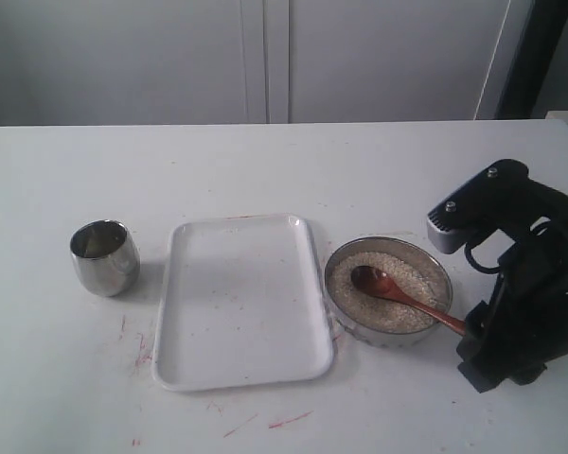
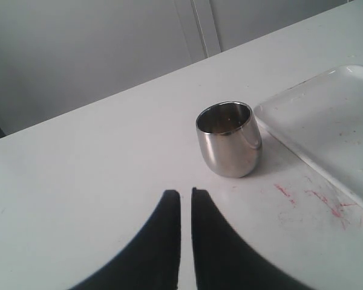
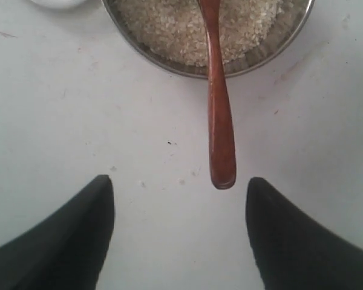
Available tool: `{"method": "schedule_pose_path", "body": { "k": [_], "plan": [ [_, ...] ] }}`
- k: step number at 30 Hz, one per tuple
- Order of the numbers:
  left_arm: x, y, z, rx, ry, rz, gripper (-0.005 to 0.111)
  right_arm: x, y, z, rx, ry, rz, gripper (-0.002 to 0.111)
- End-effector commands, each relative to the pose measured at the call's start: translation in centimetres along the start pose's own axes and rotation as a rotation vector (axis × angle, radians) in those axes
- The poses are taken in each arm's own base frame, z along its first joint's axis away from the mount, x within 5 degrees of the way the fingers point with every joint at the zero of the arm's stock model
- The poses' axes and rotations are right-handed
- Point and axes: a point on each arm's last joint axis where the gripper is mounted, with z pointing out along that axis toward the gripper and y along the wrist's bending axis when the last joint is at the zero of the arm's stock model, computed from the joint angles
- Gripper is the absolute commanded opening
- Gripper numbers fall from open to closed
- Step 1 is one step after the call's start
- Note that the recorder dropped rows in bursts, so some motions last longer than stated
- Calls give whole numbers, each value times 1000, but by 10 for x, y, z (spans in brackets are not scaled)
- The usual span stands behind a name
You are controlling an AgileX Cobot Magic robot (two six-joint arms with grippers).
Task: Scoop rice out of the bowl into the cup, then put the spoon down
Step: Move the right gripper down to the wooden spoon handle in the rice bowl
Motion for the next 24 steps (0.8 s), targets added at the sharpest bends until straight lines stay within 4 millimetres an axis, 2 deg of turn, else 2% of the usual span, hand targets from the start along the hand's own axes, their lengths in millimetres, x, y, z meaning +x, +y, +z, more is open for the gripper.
{"method": "schedule_pose_path", "body": {
  "k": [1,15,24],
  "plan": [
    [-2,0,0,1,-11,-8,14,-2,-2,8,20,5,-26,60],
    [-2,0,0,1,-11,-8,14,-8,-14,36,112,87,-66,60],
    [-2,0,0,1,-11,-8,14,-13,-15,56,108,105,-78,60]
  ]
}}
